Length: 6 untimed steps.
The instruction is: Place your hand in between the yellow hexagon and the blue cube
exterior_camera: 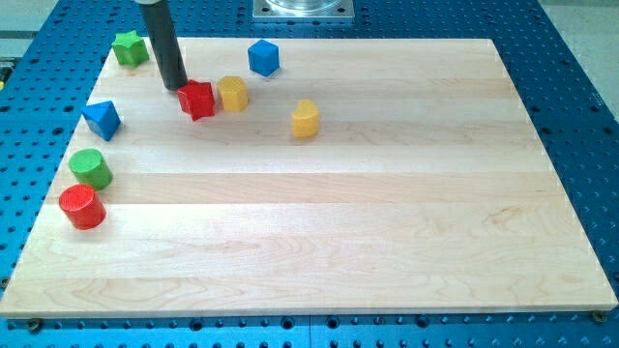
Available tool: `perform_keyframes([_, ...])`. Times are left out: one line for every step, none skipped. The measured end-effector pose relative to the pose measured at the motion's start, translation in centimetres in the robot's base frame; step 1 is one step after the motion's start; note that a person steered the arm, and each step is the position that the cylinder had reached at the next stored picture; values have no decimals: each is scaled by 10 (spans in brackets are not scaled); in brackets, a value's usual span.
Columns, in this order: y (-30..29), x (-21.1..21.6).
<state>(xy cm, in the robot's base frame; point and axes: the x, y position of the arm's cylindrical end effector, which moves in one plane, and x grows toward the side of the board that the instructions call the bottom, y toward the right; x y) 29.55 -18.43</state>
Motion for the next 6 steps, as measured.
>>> perform_keyframes([1,0])
perform_keyframes([1,0])
perform_keyframes([9,0])
perform_keyframes([23,-25])
perform_keyframes([39,-68])
perform_keyframes([94,-77])
